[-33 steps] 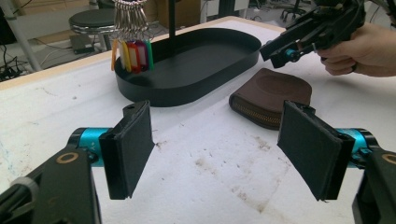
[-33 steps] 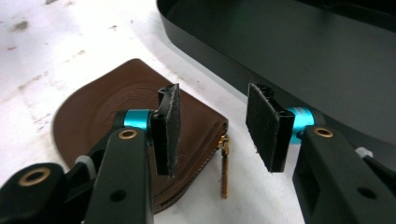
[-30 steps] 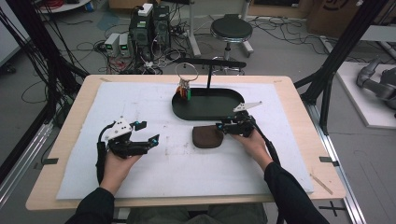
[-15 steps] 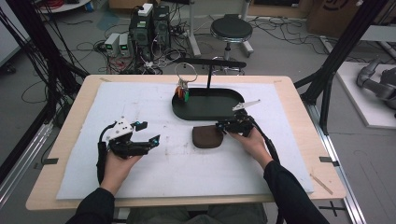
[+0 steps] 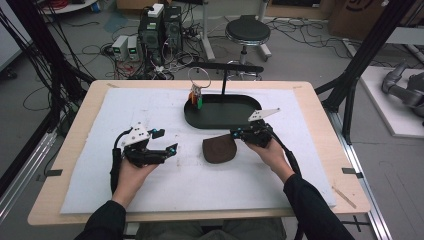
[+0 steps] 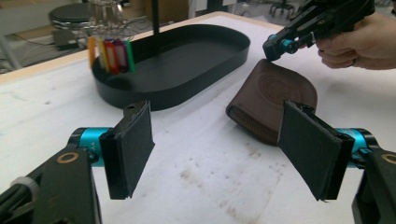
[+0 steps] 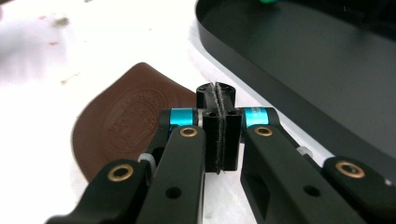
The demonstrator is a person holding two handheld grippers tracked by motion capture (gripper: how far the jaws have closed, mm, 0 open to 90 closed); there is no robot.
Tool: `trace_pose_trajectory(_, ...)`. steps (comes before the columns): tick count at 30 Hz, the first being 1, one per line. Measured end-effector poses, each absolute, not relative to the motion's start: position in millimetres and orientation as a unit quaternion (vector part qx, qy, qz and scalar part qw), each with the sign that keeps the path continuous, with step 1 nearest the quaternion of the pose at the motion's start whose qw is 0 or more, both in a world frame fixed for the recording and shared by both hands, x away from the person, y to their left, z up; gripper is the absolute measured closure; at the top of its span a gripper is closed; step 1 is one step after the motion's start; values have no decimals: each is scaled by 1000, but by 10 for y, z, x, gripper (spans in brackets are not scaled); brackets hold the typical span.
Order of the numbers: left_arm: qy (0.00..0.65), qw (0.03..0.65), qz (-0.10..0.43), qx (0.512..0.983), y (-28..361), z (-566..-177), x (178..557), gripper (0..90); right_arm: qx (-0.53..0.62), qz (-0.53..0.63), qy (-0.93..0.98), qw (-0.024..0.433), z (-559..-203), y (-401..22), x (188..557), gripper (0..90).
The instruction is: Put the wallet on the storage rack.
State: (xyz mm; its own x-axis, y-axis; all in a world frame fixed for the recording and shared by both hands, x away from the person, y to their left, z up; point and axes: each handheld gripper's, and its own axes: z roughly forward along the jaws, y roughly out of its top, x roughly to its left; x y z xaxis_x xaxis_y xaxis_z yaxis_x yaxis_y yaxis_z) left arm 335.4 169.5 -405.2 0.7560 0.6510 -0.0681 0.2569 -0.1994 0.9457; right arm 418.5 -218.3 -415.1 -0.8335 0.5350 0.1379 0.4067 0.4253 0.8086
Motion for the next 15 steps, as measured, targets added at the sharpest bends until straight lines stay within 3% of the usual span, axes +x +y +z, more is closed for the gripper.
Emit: trace_pose_trajectory(15, 287, 552, 98, 777, 1285, -4123, 3682, 275, 212, 490, 839, 107, -3974, -2251, 3875, 900)
